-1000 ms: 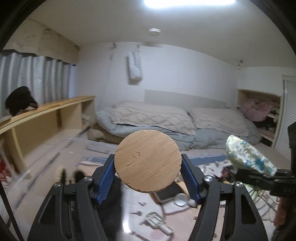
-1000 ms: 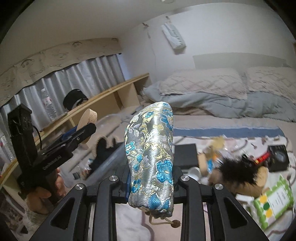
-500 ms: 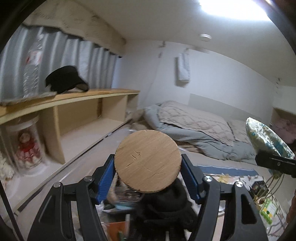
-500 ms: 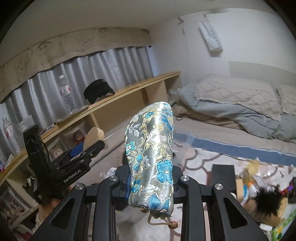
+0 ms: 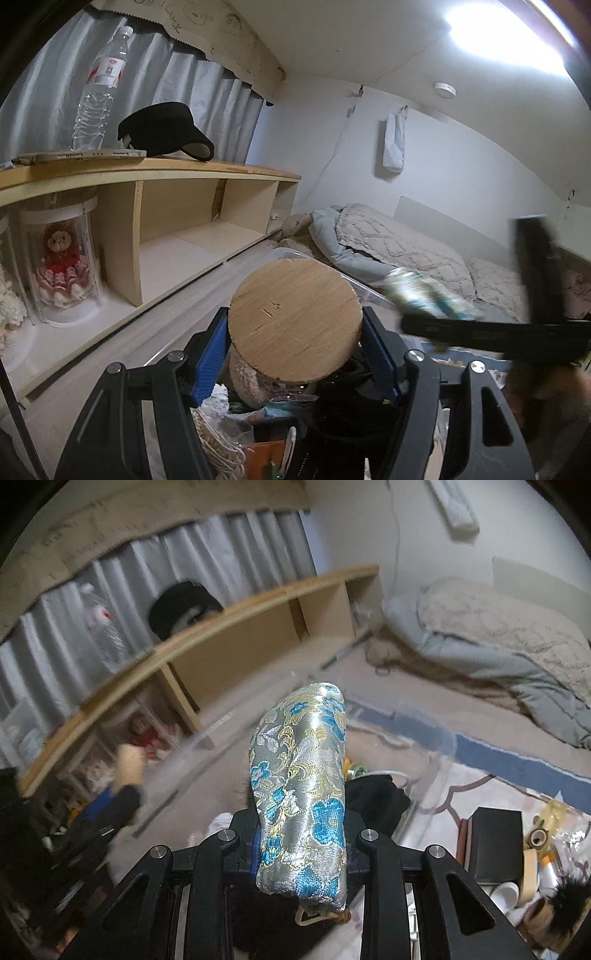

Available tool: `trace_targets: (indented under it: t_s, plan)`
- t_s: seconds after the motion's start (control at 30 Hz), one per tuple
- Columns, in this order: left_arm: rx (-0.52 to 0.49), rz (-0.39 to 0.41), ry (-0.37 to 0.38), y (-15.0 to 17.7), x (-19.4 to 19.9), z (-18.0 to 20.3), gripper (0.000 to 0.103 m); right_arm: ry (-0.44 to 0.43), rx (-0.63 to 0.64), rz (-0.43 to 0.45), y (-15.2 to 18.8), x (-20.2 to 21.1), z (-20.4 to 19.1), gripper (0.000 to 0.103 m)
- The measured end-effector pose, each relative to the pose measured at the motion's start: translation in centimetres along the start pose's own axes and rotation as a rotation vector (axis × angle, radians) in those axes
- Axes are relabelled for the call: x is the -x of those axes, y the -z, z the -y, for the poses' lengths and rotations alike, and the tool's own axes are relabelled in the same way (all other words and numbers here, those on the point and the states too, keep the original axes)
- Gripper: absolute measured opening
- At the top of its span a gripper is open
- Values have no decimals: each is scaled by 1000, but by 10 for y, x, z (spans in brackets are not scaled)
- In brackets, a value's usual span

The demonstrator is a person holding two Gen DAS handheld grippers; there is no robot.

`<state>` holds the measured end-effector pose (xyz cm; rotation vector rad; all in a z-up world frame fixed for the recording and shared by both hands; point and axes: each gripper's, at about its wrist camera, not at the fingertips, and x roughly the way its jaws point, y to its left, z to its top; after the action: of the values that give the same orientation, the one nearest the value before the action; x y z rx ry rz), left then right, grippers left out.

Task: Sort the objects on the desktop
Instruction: 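Lower both tools into the clear bin and open the right tool, dropping the pouch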

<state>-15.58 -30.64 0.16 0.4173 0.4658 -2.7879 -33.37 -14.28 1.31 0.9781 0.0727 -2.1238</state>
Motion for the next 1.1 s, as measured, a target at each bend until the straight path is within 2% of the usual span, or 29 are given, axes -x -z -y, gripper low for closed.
trace_targets:
  t_s: [0.2, 0.37, 0.4, 0.43, 0.47, 0.5, 0.77, 0.97, 1.1]
  plan:
    - [2, -6, 11, 0, -6, -2, 68, 76, 35, -102, -9, -52, 9, 29]
    - [-2, -17, 8, 1, -11, -5, 68, 166, 83, -139, -11, -76, 15, 30]
    - [-1, -18, 5, 1, -12, -5, 68, 177, 76, -145, -12, -79, 18, 42]
    - [-1, -20, 4, 1, -12, -5, 68, 184, 72, -147, -13, -80, 20, 68]
    - [0, -22, 4, 2, -13, -5, 68, 191, 79, -141, -15, -80, 21, 77]
    - [-2, -23, 3, 2, -14, -5, 68, 200, 88, -132, -16, -78, 21, 79]
    - [8, -26, 5, 2, -13, -4, 68, 222, 138, -61, -15, -45, 18, 79]
    - [-8, -39, 30, -10, -9, 6, 68, 162, 148, -27, 2, -12, 8, 79]
    - [-57, -74, 66, -25, -10, 24, 68, 124, 122, 6, 21, 18, 6, 78]
